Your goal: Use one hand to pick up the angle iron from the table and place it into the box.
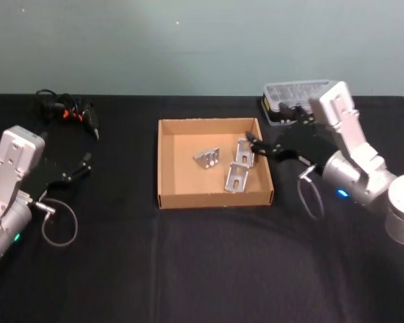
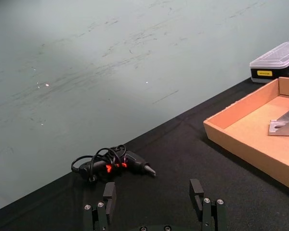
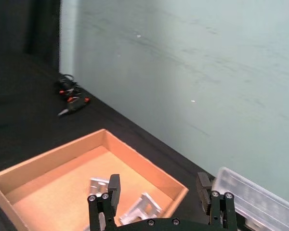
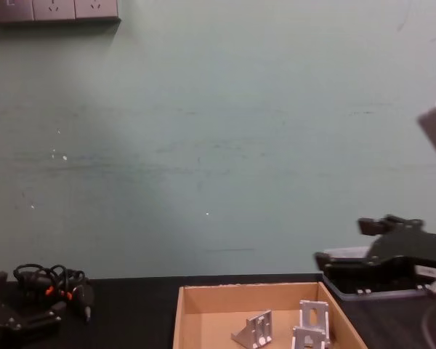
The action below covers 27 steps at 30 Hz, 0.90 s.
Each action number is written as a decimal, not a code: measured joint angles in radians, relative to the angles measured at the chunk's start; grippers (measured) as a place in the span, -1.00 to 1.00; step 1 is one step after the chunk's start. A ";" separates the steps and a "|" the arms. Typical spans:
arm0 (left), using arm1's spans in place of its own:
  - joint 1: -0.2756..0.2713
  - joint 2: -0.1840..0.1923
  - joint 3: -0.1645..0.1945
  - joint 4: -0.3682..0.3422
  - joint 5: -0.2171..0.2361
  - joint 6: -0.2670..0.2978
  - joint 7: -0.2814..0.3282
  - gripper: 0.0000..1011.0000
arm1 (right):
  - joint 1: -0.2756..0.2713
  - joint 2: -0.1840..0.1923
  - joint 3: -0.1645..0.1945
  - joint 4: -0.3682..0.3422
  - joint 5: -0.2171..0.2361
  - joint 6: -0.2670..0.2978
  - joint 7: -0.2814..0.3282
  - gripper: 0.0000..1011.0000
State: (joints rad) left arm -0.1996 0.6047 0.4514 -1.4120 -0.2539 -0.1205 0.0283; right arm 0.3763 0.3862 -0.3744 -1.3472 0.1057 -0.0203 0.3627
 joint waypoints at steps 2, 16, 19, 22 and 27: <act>0.000 0.000 0.000 0.000 0.000 0.000 0.000 0.98 | -0.033 0.009 0.023 -0.029 -0.001 0.000 -0.022 0.98; 0.000 0.000 0.000 0.000 0.000 0.000 0.000 0.98 | -0.128 0.023 0.094 -0.097 -0.017 0.009 -0.084 0.98; 0.000 0.000 0.000 0.000 0.000 0.000 0.000 0.98 | -0.126 0.023 0.093 -0.096 -0.016 0.009 -0.083 0.98; 0.000 0.000 0.000 0.000 0.000 0.000 0.000 0.98 | -0.125 0.022 0.092 -0.095 -0.016 0.008 -0.083 0.98; 0.000 0.000 0.000 0.000 0.000 0.000 0.000 0.98 | -0.123 0.022 0.090 -0.094 -0.015 0.008 -0.081 0.98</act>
State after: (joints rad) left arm -0.1995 0.6047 0.4514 -1.4120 -0.2539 -0.1205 0.0283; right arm 0.2533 0.4081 -0.2842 -1.4407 0.0902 -0.0127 0.2821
